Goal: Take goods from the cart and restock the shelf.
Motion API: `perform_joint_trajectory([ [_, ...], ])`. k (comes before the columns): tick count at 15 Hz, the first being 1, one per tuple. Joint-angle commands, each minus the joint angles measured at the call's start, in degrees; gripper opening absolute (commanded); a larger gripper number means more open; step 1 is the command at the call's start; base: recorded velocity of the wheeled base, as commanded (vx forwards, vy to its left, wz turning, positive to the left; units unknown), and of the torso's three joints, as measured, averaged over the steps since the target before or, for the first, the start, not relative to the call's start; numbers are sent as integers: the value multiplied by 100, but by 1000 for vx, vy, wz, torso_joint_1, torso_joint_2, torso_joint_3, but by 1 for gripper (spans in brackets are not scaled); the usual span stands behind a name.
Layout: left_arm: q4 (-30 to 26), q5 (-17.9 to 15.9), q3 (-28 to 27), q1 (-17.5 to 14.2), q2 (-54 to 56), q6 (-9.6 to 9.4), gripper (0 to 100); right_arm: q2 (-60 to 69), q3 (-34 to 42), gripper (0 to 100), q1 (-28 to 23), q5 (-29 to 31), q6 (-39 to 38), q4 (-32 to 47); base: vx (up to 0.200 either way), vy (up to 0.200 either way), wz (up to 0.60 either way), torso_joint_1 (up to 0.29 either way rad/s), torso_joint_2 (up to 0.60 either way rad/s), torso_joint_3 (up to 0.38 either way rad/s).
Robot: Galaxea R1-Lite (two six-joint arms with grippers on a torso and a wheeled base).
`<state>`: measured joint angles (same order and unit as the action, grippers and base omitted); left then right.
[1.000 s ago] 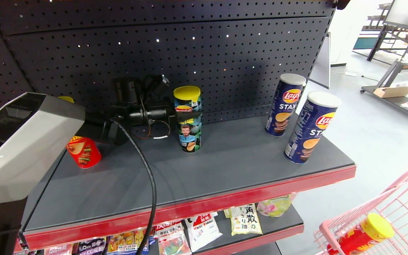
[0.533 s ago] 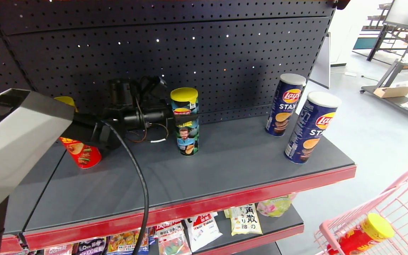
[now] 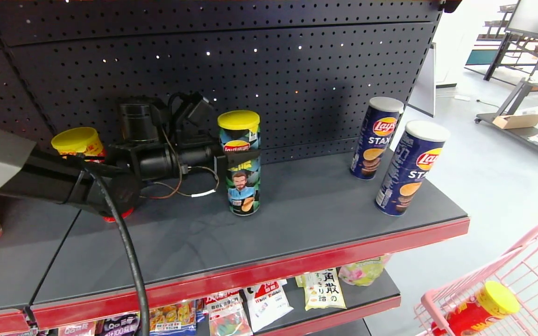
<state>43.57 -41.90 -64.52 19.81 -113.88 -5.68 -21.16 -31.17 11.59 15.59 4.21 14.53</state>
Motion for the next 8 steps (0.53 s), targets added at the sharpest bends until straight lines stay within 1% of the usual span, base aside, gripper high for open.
perform_joint_trajectory([
  [1,222,59,370,120,182,85,0,-2,-29,0,10,-4,1,-3,0,0,0,0,0,0],
  [2,363,121,502,172,174,137,0,-2,-56,0,10,-4,1,6,0,0,0,0,0,0],
  [3,750,270,801,251,138,217,0,-11,-100,0,10,-4,-7,6,0,0,0,0,0,0],
  [4,969,332,951,260,121,217,0,-2,-135,0,10,-4,-7,6,0,0,0,0,0,0],
  [7,1154,657,1249,260,182,225,0,7,-144,0,10,5,-7,15,0,0,0,0,0,0],
  [8,1215,674,1355,269,235,225,0,-2,-144,0,10,5,-7,15,0,0,0,0,0,0],
])
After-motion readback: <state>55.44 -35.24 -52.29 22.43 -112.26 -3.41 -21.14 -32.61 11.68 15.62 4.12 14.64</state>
